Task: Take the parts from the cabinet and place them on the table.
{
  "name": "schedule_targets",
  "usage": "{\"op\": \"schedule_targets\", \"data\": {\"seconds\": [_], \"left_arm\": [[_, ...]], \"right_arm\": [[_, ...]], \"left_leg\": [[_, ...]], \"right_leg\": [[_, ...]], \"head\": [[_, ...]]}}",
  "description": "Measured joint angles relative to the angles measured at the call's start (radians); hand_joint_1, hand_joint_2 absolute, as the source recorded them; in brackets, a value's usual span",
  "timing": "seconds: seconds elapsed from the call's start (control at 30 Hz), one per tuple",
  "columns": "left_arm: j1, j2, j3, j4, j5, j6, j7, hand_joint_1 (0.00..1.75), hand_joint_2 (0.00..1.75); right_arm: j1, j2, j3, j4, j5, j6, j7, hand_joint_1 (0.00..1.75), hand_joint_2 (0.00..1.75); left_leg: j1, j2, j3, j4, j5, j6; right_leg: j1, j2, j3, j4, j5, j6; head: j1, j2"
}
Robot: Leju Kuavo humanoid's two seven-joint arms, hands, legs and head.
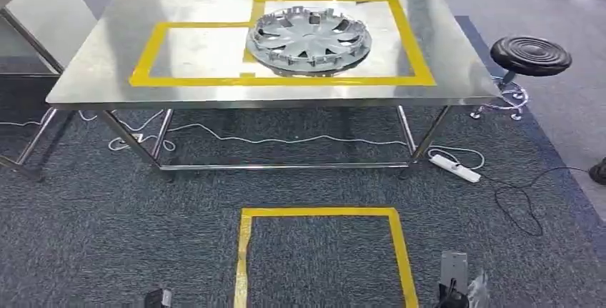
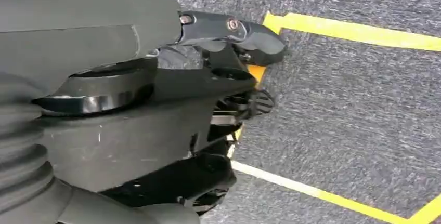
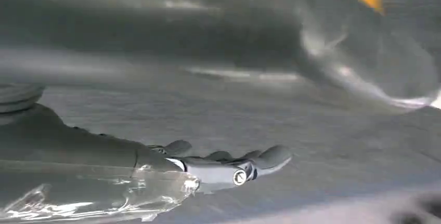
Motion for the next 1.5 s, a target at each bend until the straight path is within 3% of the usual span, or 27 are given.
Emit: {"op": "schedule_targets", "data": {"seconds": [0.07,0.1,0.2,0.23,0.27,0.3,0.37,0.4,0.43,0.53,0.6,0.7,0.73,0.77,0.83,0.9,0.93,1.03,1.07,1.13,1.23,1.27,1.33,1.4,1.43,1.47,1.5], "left_arm": [[0.001,0.000,-0.003,0.000,-0.006,0.000,0.003,0.00,1.75],[0.000,0.000,-0.005,0.000,-0.010,0.001,0.004,0.00,1.75],[0.001,0.001,-0.012,0.000,-0.013,0.000,0.004,0.00,1.75],[0.001,0.002,-0.015,0.000,-0.014,0.000,0.004,0.00,1.75],[0.001,0.003,-0.019,0.000,-0.015,0.000,0.004,0.00,1.75],[0.001,0.003,-0.021,0.000,-0.017,0.000,0.004,0.00,1.75],[0.001,0.002,-0.021,0.000,-0.016,0.000,-0.001,0.00,1.75],[0.001,0.002,-0.021,0.000,-0.013,0.000,-0.003,0.00,1.75],[0.000,0.005,-0.021,0.000,-0.008,0.000,-0.007,0.00,1.75],[0.001,0.007,-0.021,0.000,0.003,0.000,-0.023,0.00,1.75],[0.001,0.008,-0.021,0.000,0.005,0.000,-0.031,0.00,1.75],[0.001,0.010,-0.021,0.000,0.010,-0.001,-0.050,0.00,1.75],[0.003,0.011,-0.021,0.000,0.010,0.000,-0.055,0.00,1.75],[0.006,0.011,-0.021,0.000,0.009,0.001,-0.060,0.00,1.75],[0.008,0.013,-0.021,0.000,0.004,0.004,-0.074,0.00,1.75],[0.007,0.014,-0.022,0.000,-0.007,0.006,-0.104,0.00,1.75],[0.006,0.014,-0.022,0.000,-0.011,0.006,-0.118,0.00,1.75],[0.010,0.014,-0.027,0.000,-0.022,0.006,-0.173,0.00,1.75],[0.013,0.014,-0.029,0.000,-0.024,0.006,-0.184,0.00,0.00],[0.012,0.013,-0.034,0.000,-0.032,0.007,-0.203,0.00,0.00],[0.013,0.013,-0.047,0.000,-0.041,0.010,-0.177,0.00,0.00],[0.013,0.013,-0.047,0.000,-0.042,0.011,-0.163,0.00,0.00],[0.016,0.013,-0.048,0.000,-0.052,0.025,-0.130,0.00,0.00],[0.017,0.011,-0.054,0.000,-0.063,0.033,-0.109,0.00,0.00],[0.016,0.012,-0.056,0.000,-0.063,0.037,-0.106,0.00,0.00],[0.016,0.012,-0.059,0.000,-0.072,0.041,-0.100,0.00,0.00],[0.017,0.012,-0.066,0.000,-0.079,0.044,-0.097,0.00,0.00]], "right_arm": [[-0.001,-0.011,-0.012,0.063,0.015,0.043,0.074,0.00,0.00],[0.000,-0.016,-0.019,0.095,0.024,0.057,0.122,0.00,0.00],[0.006,-0.021,-0.021,0.166,0.074,0.068,0.257,0.00,0.00],[0.008,-0.022,-0.021,0.184,0.097,0.071,0.325,0.00,0.00],[0.010,-0.023,-0.020,0.200,0.115,0.074,0.394,0.00,0.00],[0.013,-0.023,-0.019,0.212,0.128,0.081,0.440,0.00,0.00],[0.015,-0.024,-0.012,0.226,0.161,0.107,0.481,0.00,0.00],[0.013,-0.024,-0.004,0.231,0.176,0.118,0.487,0.00,0.00],[0.009,-0.023,0.005,0.239,0.196,0.134,0.488,0.00,0.00],[0.018,-0.024,0.035,0.250,0.238,0.174,0.473,0.00,0.00],[0.022,-0.024,0.048,0.256,0.243,0.193,0.466,0.00,0.00],[0.022,-0.024,0.058,0.262,0.240,0.217,0.455,0.00,0.00],[0.023,-0.024,0.059,0.263,0.242,0.217,0.455,0.00,0.00],[0.025,-0.024,0.063,0.265,0.244,0.218,0.453,0.00,0.00],[0.028,-0.024,0.067,0.268,0.250,0.221,0.446,0.00,0.00],[0.027,-0.024,0.071,0.271,0.257,0.239,0.435,0.00,0.00],[0.027,-0.024,0.071,0.271,0.259,0.244,0.432,0.00,0.00],[0.028,-0.024,0.071,0.272,0.265,0.253,0.425,0.00,0.00],[0.028,-0.024,0.072,0.272,0.266,0.253,0.425,0.00,0.00],[0.030,-0.024,0.072,0.273,0.272,0.256,0.438,0.00,0.00],[0.030,-0.024,0.072,0.278,0.258,0.278,0.473,0.00,0.00],[0.032,-0.024,0.071,0.279,0.254,0.281,0.480,0.00,0.00],[0.035,-0.024,0.071,0.280,0.255,0.285,0.487,0.00,0.00],[0.032,-0.024,0.071,0.280,0.258,0.288,0.488,0.00,0.00],[0.029,-0.024,0.071,0.280,0.258,0.288,0.488,0.00,0.00],[0.026,-0.024,0.071,0.280,0.259,0.289,0.488,0.00,0.00],[0.026,-0.024,0.071,0.280,0.261,0.289,0.488,0.00,0.00]], "left_leg": [[0.005,0.001,0.002,-0.006,0.007,0.016],[0.005,0.001,0.001,-0.006,0.008,0.022],[0.004,0.001,-0.001,-0.005,0.009,0.029],[0.004,0.001,-0.002,-0.005,0.009,0.029],[0.005,0.001,-0.001,-0.005,0.009,0.028],[0.005,0.001,-0.001,-0.005,0.010,0.028],[0.007,0.000,0.002,-0.003,0.009,0.023],[0.004,0.001,0.002,0.000,0.007,0.016],[-0.002,0.000,-0.002,0.005,0.005,0.009],[0.003,0.000,-0.004,0.002,0.013,-0.006],[0.004,0.001,-0.010,0.019,-0.009,-0.018],[0.005,0.000,-0.110,0.237,-0.131,-0.027],[0.005,0.000,-0.143,0.307,-0.155,-0.027],[0.005,0.000,-0.152,0.329,-0.153,-0.026],[0.005,0.000,-0.106,0.244,-0.087,-0.020],[0.005,0.000,-0.008,0.066,-0.011,-0.011],[0.003,0.000,0.013,0.016,-0.011,-0.010],[0.000,-0.001,0.007,0.014,-0.014,0.003],[0.002,-0.001,0.006,0.009,-0.009,0.011],[0.008,0.001,0.006,0.006,-0.003,0.022],[0.007,0.001,0.001,0.007,-0.001,0.026],[0.006,0.001,0.000,0.007,0.000,0.027],[0.007,0.001,0.002,0.007,0.000,0.026],[0.008,0.000,0.005,0.008,0.000,0.022],[0.002,0.000,0.004,0.011,-0.002,0.015],[-0.002,-0.001,0.000,0.016,-0.002,0.009],[-0.002,-0.001,-0.002,0.014,0.001,0.003]], "right_leg": [[-0.003,0.001,-0.002,0.001,-0.005,0.011],[-0.004,0.001,-0.013,0.026,-0.028,0.017],[-0.005,0.001,-0.116,0.263,-0.147,0.025],[-0.005,0.001,-0.140,0.321,-0.164,0.027],[-0.007,0.001,-0.142,0.328,-0.156,0.027],[-0.008,0.001,-0.117,0.285,-0.125,0.027],[-0.015,0.000,-0.020,0.104,-0.044,0.028],[-0.019,0.001,0.020,0.028,-0.030,0.032],[-0.016,0.009,0.032,0.011,-0.039,0.025],[-0.009,0.011,0.022,0.020,-0.036,0.002],[-0.015,0.009,0.022,0.015,-0.030,-0.013],[-0.013,0.008,0.012,0.016,-0.025,-0.026],[-0.012,0.008,0.008,0.016,-0.024,-0.028],[-0.011,0.008,0.006,0.016,-0.022,-0.028],[-0.010,0.009,0.006,0.016,-0.020,-0.026],[-0.010,0.011,0.008,0.017,-0.018,-0.021],[-0.001,0.011,0.003,0.024,-0.019,-0.015],[-0.005,0.011,-0.004,0.020,-0.011,0.000],[-0.005,0.011,-0.003,0.019,-0.009,0.007],[-0.006,0.009,-0.027,0.067,-0.054,0.018],[-0.007,0.009,-0.127,0.305,-0.168,0.028],[-0.008,0.009,-0.142,0.344,-0.176,0.029],[-0.008,0.009,-0.096,0.265,-0.119,0.028],[-0.012,0.008,0.003,0.082,-0.042,0.026],[-0.012,0.008,0.030,0.027,-0.050,0.027],[-0.012,0.015,0.032,0.022,-0.044,0.012],[-0.010,0.015,0.028,0.025,-0.044,0.007]], "head": [[-0.001,0.000],[0.006,0.000],[0.013,0.000],[0.013,0.000],[0.014,0.000],[0.014,0.000],[0.014,0.000],[0.014,0.000],[0.017,0.000],[0.011,0.000],[0.010,0.000],[0.003,0.000],[0.003,0.000],[0.003,0.000],[0.003,0.000],[0.003,0.000],[0.001,0.000],[0.005,0.000],[0.005,0.000],[0.015,0.000],[0.020,0.000],[0.019,0.000],[0.021,0.000],[0.021,0.000],[0.021,0.000],[0.019,0.000],[0.018,0.000]]}}
